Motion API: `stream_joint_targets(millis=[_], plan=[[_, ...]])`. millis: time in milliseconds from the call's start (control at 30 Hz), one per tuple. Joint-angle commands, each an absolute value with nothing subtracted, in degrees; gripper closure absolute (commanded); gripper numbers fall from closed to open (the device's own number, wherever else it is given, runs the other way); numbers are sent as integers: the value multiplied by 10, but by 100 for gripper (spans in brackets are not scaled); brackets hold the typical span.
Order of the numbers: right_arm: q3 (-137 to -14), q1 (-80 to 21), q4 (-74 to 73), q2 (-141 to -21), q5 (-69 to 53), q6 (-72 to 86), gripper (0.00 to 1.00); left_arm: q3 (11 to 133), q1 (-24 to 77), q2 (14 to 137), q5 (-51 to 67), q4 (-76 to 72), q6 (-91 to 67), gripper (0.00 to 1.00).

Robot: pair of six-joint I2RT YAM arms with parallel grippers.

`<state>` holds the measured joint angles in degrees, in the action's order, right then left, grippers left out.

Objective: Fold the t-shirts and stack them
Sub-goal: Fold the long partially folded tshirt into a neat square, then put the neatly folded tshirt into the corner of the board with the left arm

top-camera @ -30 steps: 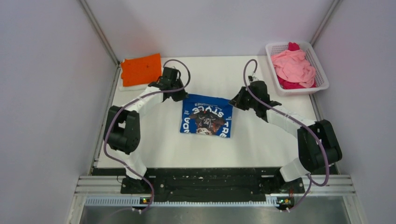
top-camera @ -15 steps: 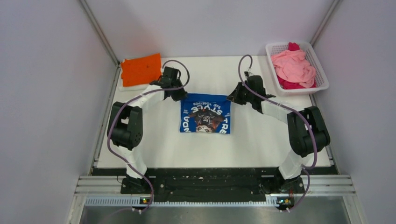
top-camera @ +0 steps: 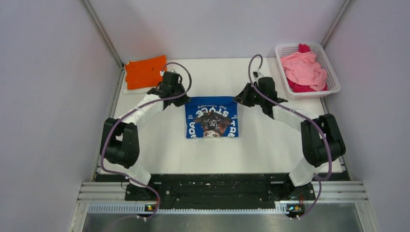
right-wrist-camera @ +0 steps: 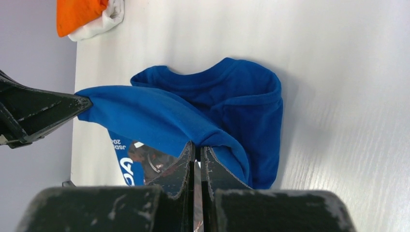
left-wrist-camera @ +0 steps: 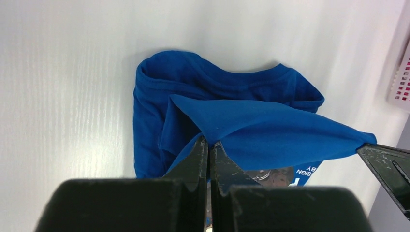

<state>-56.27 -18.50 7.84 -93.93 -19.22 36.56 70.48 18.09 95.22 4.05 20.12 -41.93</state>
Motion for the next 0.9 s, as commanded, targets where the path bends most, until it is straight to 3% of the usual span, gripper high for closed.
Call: stream_joint_targets(millis=[0, 133, 167, 200, 233, 300, 367, 400, 433, 500, 733, 867], plan=[[-593, -179, 109, -973, -207, 357, 100, 711, 175, 960, -2, 198, -419, 100], [-630, -179, 105, -1023, -212, 346, 100, 715, 174, 979, -12, 197, -421, 100], [-640, -179, 102, -1036, -215, 344, 100, 718, 173, 986, -19, 200, -422, 97], [-653, -179, 99, -1049, -219, 341, 95, 727, 171, 994, -22, 206, -424, 86], [-666, -179, 93, -1060, -219, 338, 84, 735, 169, 1004, -20, 214, -423, 69], [-700, -179, 71, -1079, -226, 331, 44, 751, 165, 1011, -4, 222, -422, 37], [-723, -179, 59, -1081, -226, 330, 6, 748, 165, 997, 12, 218, -421, 24], [-728, -179, 58, -1073, -221, 331, 2, 738, 165, 986, 19, 208, -420, 18], [-728, -179, 58, -1064, -216, 330, 1, 726, 165, 974, 20, 201, -417, 9], [-717, -179, 58, -1037, -201, 329, 1, 703, 165, 955, 25, 191, -407, 5], [-592, -179, 52, -900, -149, 325, 1, 649, 166, 968, 94, 192, -376, 3], [-496, -179, 57, -804, -138, 339, 1, 641, 166, 1001, 79, 174, -371, 7]])
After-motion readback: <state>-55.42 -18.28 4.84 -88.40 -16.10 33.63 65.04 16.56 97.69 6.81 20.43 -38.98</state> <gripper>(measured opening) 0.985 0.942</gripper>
